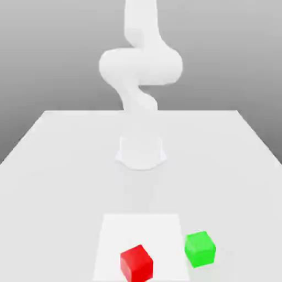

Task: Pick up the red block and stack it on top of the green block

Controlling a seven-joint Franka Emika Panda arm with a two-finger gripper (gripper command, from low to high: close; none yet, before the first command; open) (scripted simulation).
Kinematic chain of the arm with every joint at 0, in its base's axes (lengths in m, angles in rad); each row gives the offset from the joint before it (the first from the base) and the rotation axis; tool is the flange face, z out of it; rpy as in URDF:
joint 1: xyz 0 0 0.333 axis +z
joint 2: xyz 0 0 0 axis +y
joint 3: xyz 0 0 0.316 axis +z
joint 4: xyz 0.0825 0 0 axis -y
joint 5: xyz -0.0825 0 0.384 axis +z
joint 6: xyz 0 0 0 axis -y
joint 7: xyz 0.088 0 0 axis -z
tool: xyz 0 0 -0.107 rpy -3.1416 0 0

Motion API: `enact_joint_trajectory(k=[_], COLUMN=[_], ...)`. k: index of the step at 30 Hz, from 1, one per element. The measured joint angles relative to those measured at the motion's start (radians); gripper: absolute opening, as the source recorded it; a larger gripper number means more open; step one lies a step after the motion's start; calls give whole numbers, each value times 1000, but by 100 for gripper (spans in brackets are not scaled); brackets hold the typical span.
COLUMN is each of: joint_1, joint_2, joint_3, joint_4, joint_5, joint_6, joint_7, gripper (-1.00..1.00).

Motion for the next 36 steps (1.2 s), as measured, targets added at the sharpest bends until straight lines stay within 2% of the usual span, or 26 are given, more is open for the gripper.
enact_joint_trajectory(k=[14,20,25,30,31,36], joint_1=[122,131,125,93,88,88], joint_2=[516,730,903,1082,1104,1104], joint_3=[-121,-127,-131,-91,-85,-85], joint_4=[-75,-108,-136,-117,-113,-113], joint_5=[104,118,78,116,124,123], joint_6=[182,261,330,466,484,482], joint_7=[-352,-480,-549,-595,-601,-600], gripper=[0,0,0,0,-100,-100])
